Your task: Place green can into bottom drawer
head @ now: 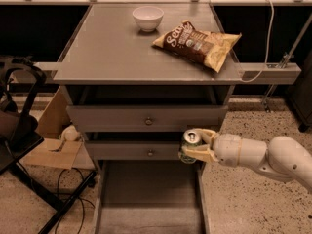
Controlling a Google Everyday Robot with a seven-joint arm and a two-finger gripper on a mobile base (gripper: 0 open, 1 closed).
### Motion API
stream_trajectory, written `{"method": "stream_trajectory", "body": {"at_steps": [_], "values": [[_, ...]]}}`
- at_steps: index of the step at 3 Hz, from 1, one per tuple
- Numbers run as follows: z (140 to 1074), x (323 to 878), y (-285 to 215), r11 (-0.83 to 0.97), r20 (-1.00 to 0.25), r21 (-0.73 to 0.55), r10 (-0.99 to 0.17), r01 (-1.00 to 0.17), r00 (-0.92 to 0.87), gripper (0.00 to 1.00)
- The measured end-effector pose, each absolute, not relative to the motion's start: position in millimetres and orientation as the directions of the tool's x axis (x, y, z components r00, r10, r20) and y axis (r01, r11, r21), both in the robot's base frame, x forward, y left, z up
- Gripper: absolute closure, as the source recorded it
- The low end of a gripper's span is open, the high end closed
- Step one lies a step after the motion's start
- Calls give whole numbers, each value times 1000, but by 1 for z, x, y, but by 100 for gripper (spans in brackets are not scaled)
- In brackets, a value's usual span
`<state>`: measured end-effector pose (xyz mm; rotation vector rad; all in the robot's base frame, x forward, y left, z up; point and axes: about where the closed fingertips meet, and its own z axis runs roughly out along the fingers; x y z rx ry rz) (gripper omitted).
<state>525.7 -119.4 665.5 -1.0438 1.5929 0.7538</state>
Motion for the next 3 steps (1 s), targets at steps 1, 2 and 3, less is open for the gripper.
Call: {"method": "stream_trajectory", "body": {"at_steps": [1, 2, 3], "values": [[622, 519, -124, 374, -961, -14, -261, -927, -90, 100], [622, 519, -124, 374, -961, -14, -261, -927, -90, 100], [594, 529, -118, 367, -960, 16, -253, -930, -117, 100]]}}
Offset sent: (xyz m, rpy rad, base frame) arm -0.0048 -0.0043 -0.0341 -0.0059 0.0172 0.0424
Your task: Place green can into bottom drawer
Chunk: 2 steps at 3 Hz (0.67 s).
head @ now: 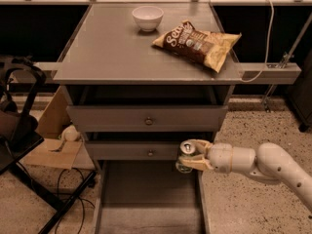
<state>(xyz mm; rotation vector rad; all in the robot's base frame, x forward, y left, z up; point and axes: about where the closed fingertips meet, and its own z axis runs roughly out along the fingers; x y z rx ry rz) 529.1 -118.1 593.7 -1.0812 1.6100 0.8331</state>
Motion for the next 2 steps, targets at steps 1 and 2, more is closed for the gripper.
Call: {"method": "stream_trajectory", "body": {"at_steps": [1, 2], "values": [[526, 536, -104, 345, -957, 29, -262, -938, -126, 100], [438, 539, -86, 311, -956, 13, -274, -950, -103, 100]]}}
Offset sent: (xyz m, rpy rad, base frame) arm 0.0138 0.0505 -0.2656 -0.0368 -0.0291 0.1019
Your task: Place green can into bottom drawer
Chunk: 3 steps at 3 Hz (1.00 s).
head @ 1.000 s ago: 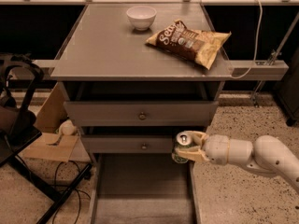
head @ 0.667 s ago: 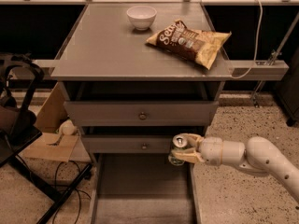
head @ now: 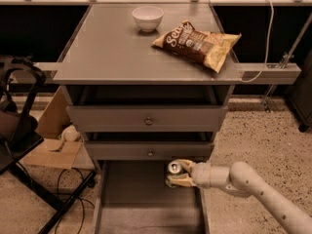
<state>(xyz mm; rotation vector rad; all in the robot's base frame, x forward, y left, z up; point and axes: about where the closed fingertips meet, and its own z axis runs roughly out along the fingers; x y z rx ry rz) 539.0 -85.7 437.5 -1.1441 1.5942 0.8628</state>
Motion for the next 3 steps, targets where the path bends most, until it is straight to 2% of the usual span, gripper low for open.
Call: {"method": "stream_trajectory", "body": {"at_steps": [1, 3], "values": [[354, 548, -74, 305, -953, -13, -293, -952, -81, 100], [268, 547, -53, 395, -973, -15, -217, -919, -78, 100]]}}
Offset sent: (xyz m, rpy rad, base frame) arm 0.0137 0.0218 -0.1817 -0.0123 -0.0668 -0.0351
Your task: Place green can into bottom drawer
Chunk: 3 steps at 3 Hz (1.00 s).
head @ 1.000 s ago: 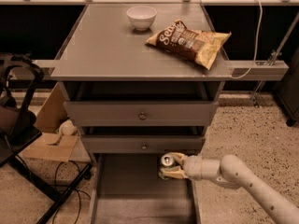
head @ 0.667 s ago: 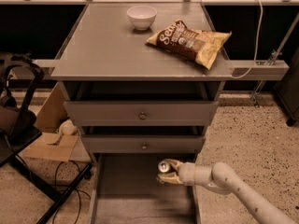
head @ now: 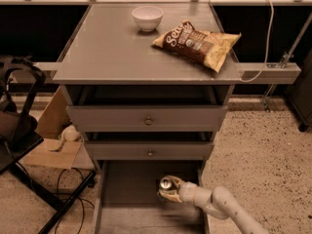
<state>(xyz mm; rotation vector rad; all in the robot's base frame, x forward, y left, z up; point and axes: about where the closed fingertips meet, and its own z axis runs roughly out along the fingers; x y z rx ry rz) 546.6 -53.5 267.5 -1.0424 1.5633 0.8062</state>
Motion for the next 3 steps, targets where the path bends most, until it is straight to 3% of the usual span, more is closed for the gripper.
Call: {"method": "stream_trajectory", "body": {"at_steps": [2, 3], "values": [[222, 531, -42, 463, -974, 70, -161, -884, -161, 100], [222, 530, -42, 463, -974, 72, -160, -883, -163, 82]]}}
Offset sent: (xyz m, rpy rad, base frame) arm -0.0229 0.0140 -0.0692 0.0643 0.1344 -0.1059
